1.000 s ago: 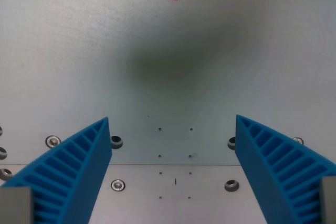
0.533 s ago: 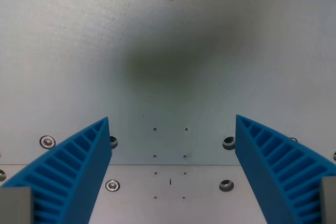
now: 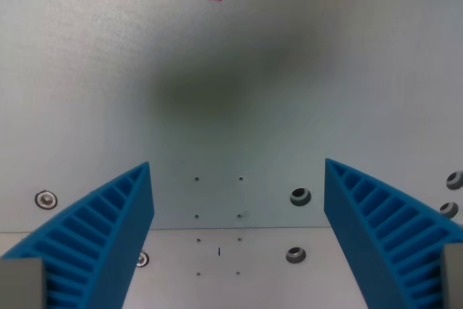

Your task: Rotate around base negative x

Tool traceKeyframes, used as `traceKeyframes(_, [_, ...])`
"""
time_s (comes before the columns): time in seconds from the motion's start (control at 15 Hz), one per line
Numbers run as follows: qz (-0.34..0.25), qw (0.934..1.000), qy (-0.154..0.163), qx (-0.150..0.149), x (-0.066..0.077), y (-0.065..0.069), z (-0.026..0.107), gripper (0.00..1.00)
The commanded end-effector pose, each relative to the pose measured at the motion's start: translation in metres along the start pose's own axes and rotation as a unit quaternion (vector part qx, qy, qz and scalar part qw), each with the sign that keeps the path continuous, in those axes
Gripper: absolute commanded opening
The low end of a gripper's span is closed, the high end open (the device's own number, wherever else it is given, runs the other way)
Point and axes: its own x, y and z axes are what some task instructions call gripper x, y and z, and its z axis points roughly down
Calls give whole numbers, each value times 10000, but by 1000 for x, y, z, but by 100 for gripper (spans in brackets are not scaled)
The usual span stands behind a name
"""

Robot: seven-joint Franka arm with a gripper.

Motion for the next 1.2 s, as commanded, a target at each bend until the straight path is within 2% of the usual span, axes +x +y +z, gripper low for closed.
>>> traceKeyframes(0.07, [89,9953,-53,-959,0,-3,-2,100])
traceKeyframes(1.2, [97,9809,-131,-1937,0,-3,-2,100])
